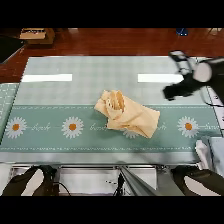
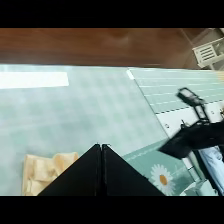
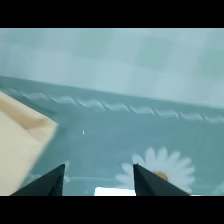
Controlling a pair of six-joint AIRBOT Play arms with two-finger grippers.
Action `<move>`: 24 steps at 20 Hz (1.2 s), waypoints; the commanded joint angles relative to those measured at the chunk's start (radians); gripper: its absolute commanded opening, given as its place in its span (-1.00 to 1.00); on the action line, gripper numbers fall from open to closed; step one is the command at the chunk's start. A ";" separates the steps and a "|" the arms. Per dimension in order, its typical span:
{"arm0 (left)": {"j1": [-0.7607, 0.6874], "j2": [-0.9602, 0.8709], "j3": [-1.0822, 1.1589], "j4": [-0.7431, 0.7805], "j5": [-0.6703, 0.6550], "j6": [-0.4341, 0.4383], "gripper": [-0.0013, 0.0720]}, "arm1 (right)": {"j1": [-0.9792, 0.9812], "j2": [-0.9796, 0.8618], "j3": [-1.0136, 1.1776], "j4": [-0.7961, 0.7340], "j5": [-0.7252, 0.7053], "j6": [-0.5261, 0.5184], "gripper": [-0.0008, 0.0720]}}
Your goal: Fold the shirts.
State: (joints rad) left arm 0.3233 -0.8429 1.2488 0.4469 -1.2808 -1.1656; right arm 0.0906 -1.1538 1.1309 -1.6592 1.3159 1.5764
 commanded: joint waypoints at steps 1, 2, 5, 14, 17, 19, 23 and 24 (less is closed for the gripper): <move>0.000 -0.001 -0.003 0.034 -0.009 0.001 -0.90 | -0.368 0.116 -0.209 0.299 0.093 -0.122 0.43; 0.000 -0.001 -0.003 0.042 -0.011 0.001 -0.90 | -0.446 0.133 -0.314 0.454 0.089 -0.190 0.49; 0.000 0.000 -0.003 0.055 -0.012 0.001 -0.90 | -0.530 0.143 -0.595 0.709 0.011 -0.327 0.64; 0.000 0.000 -0.003 0.055 -0.014 -0.044 -0.90 | -0.316 0.137 -0.871 1.276 -0.519 -0.483 0.60; 0.000 0.000 -0.003 0.055 -0.014 -0.044 -0.90 | -0.146 0.095 -0.869 1.360 -0.689 -0.445 -0.26; 0.000 0.000 -0.003 0.055 -0.014 -0.044 -0.90 | -0.095 0.079 -0.842 1.456 -0.681 -0.537 -0.91; 0.000 -0.001 -0.003 0.056 -0.014 -0.039 -0.90 | -0.192 0.169 -0.602 1.447 -0.406 -0.655 -0.91; 0.000 -0.001 -0.003 0.056 -0.014 -0.039 -0.90 | -0.225 0.200 -0.515 1.414 -0.377 -0.582 -0.91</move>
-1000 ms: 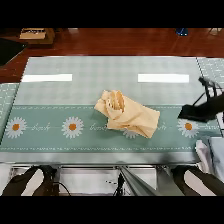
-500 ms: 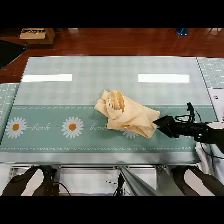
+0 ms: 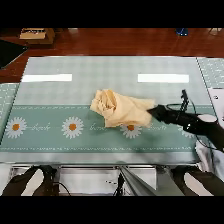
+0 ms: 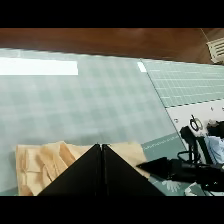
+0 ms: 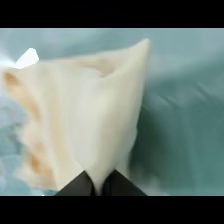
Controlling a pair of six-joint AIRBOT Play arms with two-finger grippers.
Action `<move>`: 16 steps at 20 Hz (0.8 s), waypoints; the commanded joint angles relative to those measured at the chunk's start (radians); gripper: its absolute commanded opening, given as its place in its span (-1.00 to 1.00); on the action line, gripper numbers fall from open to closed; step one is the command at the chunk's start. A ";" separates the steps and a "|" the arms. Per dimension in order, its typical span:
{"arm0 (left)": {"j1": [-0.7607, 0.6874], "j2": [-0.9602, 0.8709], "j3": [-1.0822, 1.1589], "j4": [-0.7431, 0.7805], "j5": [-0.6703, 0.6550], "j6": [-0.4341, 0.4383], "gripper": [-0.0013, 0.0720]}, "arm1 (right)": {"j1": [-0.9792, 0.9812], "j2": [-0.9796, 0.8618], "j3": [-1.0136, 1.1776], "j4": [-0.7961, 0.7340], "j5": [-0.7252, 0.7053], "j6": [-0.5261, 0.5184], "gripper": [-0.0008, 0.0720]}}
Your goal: Fold the shirts.
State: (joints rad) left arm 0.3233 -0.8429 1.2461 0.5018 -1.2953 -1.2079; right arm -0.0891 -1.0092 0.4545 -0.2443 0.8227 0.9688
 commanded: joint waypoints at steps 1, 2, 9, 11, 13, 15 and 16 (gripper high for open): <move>0.000 -0.002 0.000 0.004 0.001 0.003 -0.90 | -0.076 0.082 0.261 -0.069 0.140 0.120 -0.91; 0.000 -0.003 0.000 0.010 0.000 0.003 -0.90 | -0.106 0.101 0.380 -0.180 0.178 0.217 -0.91; 0.000 -0.003 0.000 0.023 -0.005 0.003 -0.90 | -0.431 0.103 0.963 -0.733 0.590 0.550 -0.91; 0.000 -0.003 0.000 0.023 -0.008 0.003 -0.90 | -0.576 0.103 1.006 -0.793 0.723 0.555 -0.91; 0.000 -0.003 0.000 0.023 -0.008 0.022 -0.90 | -0.726 0.103 1.015 -0.856 0.859 0.554 -0.91; 0.000 -0.003 0.000 0.023 -0.007 0.031 -0.90 | -0.864 0.103 1.015 -0.952 0.980 0.533 -0.91; 0.000 -0.003 0.000 0.023 -0.007 0.044 -0.90 | -0.925 0.103 1.015 -0.996 1.009 0.545 -0.91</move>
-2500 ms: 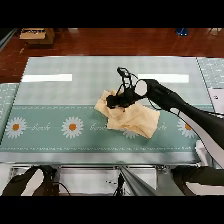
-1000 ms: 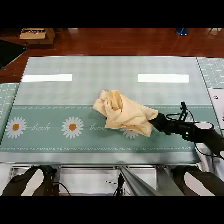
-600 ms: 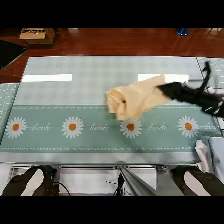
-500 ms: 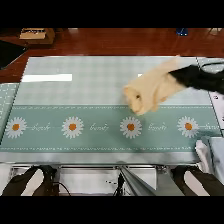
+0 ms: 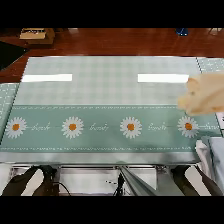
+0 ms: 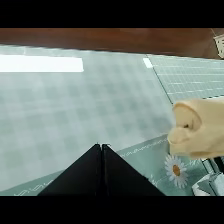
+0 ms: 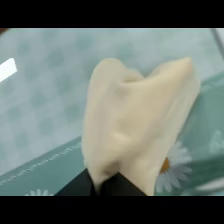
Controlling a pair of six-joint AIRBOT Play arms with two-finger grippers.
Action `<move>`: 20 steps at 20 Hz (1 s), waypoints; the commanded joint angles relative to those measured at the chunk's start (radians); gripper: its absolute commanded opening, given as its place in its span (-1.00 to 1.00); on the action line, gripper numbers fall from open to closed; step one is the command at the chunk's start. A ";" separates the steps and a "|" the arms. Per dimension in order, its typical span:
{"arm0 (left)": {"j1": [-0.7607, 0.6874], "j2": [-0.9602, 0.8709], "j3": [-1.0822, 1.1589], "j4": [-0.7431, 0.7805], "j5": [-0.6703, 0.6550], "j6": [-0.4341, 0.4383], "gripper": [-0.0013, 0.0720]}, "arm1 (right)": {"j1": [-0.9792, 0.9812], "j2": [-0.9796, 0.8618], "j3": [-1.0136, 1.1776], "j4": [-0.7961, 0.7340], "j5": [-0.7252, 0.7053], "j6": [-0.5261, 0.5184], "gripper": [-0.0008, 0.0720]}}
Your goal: Fold the shirts.
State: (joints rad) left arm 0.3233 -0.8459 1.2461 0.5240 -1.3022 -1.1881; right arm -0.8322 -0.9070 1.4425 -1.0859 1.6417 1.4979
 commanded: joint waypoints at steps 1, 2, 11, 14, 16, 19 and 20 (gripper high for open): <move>0.000 0.000 0.000 0.001 0.000 0.029 -0.90 | -0.246 0.001 0.027 -0.175 0.214 0.031 -0.91; 0.000 -0.001 0.000 0.001 0.003 0.031 -0.90 | -0.303 0.006 0.027 -0.182 0.214 0.039 -0.91; 0.001 -0.126 0.000 0.005 0.180 0.162 -0.90 | -0.450 0.050 0.026 -0.530 0.216 0.047 -0.91; 0.001 -0.178 0.000 0.005 0.240 0.214 -0.90 | -0.450 0.071 0.014 -0.666 0.216 0.046 -0.91; 0.001 -0.200 0.000 0.005 0.291 0.254 -0.90 | -0.450 0.110 -0.031 -0.763 0.215 0.047 -0.91; 0.003 -0.220 0.000 0.014 0.351 0.287 -0.90 | -0.450 0.157 -0.162 -0.808 0.215 0.045 -0.91; 0.008 -0.226 0.000 0.018 0.362 0.288 -0.90 | -0.450 0.159 -0.210 -0.843 0.215 0.039 -0.90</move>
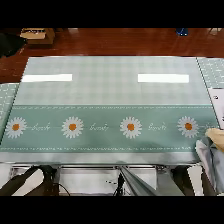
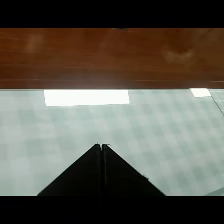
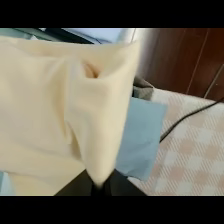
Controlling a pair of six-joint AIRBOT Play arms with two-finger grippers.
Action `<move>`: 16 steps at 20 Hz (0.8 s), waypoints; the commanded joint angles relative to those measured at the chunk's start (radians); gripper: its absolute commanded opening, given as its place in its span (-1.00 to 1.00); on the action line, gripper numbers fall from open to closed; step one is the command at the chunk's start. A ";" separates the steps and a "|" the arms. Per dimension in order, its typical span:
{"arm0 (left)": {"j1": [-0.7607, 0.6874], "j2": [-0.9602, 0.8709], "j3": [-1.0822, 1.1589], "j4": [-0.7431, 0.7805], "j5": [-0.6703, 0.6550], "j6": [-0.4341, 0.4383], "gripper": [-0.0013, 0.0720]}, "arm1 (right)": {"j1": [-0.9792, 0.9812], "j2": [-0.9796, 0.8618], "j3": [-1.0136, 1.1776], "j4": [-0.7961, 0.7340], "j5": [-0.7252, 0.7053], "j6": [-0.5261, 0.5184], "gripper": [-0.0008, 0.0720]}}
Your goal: Fold the shirts.
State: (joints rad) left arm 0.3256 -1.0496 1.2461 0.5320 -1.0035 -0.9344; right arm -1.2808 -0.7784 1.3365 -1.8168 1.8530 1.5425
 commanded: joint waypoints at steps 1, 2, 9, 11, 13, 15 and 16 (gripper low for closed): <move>0.012 -0.025 0.000 0.020 0.072 0.034 -0.90 | -0.002 0.030 -0.150 -0.152 0.002 -0.011 -0.90; 0.020 -0.027 0.000 0.031 0.077 0.034 -0.90 | -0.002 0.030 -0.188 -0.178 -0.001 -0.021 -0.90; 0.101 -0.029 0.001 0.037 0.079 0.033 -0.90 | -0.002 0.029 -0.367 -0.283 -0.064 -0.106 -0.79; 0.106 -0.029 0.001 0.038 0.077 0.033 -0.90 | -0.002 0.029 -0.389 -0.291 -0.113 -0.122 0.22; 0.105 -0.032 0.000 0.038 0.077 0.034 -0.90 | 0.001 0.016 -0.377 -0.277 -0.196 -0.122 0.31; 0.105 -0.035 0.000 0.038 0.076 0.034 -0.90 | 0.001 -0.023 -0.296 -0.145 -0.293 -0.141 0.31; 0.103 -0.035 0.000 0.037 0.075 0.034 -0.90 | 0.001 -0.047 -0.231 -0.034 -0.336 -0.164 0.31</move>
State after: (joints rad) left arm 0.4267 -1.0824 1.2461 0.5686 -0.9264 -0.9012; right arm -1.2804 -0.7856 1.0245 -2.0232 1.6501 1.4178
